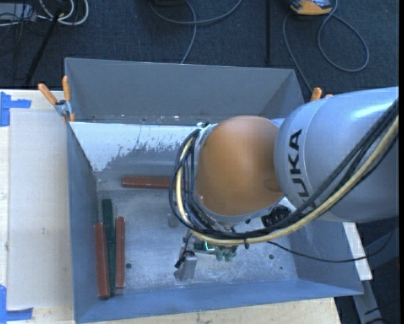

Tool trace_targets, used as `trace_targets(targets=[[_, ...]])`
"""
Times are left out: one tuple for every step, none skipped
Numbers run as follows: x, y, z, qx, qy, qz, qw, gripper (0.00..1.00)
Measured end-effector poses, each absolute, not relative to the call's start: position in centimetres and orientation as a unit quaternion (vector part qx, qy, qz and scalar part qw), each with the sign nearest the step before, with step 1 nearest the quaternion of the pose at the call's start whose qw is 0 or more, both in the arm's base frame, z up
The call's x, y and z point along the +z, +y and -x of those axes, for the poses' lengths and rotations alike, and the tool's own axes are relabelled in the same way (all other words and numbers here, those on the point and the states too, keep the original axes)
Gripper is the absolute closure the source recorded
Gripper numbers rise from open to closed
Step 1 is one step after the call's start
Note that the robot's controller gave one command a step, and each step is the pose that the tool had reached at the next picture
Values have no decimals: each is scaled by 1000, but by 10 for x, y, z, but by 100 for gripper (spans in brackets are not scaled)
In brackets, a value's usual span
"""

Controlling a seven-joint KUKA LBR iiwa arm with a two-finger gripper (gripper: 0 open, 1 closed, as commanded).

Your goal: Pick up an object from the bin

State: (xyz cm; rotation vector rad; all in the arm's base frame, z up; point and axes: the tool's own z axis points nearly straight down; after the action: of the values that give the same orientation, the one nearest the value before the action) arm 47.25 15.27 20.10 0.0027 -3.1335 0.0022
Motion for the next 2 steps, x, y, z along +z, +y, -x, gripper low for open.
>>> trace_targets(targets=[[107,81,-477,2,-997,71,5,0],[68,34,-483,1,-996,85,0,0]])
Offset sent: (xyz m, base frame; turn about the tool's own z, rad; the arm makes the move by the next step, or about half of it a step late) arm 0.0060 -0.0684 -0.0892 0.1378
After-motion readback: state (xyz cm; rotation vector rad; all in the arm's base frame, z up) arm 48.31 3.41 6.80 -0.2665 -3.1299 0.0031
